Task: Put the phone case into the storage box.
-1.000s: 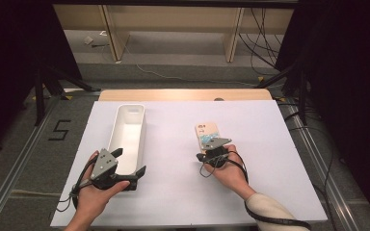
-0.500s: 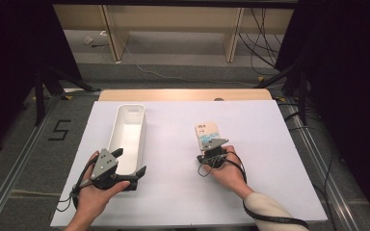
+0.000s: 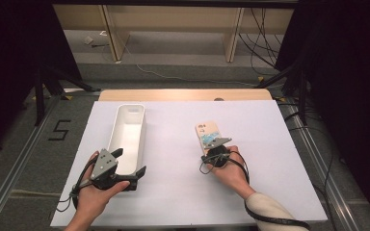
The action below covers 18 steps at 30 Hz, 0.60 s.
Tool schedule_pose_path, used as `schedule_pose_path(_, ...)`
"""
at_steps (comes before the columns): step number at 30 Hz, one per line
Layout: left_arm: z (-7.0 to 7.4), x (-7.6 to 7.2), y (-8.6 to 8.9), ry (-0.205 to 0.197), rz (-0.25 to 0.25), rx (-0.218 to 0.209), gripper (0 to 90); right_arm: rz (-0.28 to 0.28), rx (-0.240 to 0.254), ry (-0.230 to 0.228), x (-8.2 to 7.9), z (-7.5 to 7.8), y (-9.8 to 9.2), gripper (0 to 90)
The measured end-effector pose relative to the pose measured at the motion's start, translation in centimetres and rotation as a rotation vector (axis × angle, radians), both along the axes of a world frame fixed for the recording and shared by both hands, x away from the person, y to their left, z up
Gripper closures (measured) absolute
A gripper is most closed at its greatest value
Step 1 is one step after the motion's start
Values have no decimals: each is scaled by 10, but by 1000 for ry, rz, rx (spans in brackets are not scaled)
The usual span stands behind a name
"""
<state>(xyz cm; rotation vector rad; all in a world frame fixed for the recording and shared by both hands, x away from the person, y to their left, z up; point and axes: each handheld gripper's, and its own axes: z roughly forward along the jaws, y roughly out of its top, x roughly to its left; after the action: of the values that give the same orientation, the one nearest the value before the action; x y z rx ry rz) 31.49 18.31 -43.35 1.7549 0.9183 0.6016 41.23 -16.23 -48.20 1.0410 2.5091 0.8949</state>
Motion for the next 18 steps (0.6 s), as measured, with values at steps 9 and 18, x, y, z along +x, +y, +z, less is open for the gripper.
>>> schedule_pose_path(9, 0, 0, 0, 0, 0, 0, 22, -85, -15, 45, 1, 4, -15, 900)
schedule_pose_path(18, 0, 0, 0, -1, 0, 1, 23, -151, -24, 64, 5, 6, -28, 900)
